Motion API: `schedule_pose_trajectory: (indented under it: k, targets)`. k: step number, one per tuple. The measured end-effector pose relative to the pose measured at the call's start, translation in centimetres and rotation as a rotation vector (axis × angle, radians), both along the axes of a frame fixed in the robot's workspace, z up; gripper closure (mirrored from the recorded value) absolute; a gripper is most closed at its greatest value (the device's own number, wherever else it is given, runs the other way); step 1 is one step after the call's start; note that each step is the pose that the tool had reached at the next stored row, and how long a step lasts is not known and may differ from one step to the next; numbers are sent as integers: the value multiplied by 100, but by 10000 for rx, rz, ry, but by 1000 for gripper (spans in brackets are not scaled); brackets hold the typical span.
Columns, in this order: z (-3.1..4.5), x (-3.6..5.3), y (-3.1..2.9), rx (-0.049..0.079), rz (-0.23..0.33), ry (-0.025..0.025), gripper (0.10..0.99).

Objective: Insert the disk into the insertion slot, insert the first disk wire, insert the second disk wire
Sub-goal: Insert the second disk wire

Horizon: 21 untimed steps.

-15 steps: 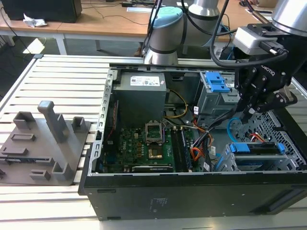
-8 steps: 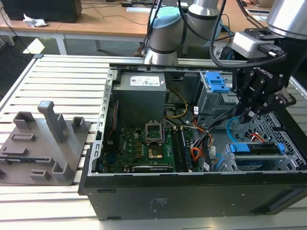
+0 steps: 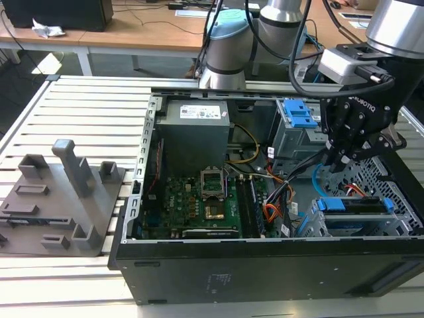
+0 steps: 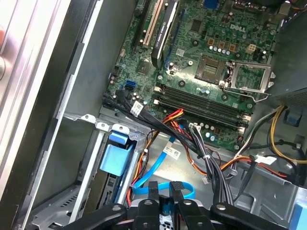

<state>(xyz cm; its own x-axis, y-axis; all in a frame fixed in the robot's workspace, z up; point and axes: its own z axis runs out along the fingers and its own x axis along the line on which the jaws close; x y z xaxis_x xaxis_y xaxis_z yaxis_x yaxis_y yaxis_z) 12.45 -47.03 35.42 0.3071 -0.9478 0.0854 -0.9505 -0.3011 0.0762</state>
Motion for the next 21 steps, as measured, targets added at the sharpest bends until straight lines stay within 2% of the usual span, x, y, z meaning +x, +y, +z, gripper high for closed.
schedule_pose_trajectory:
  k: [7,10,13,15,21]
  targets:
    - [-3,0,0,-29,0,0,878]
    - [-4,0,-82,-29,0,0,878]
    - [-10,0,-292,-28,0,0,878]
    - [-10,0,-313,-25,1,0,878]
    - [-9,0,-313,6,1,0,878]
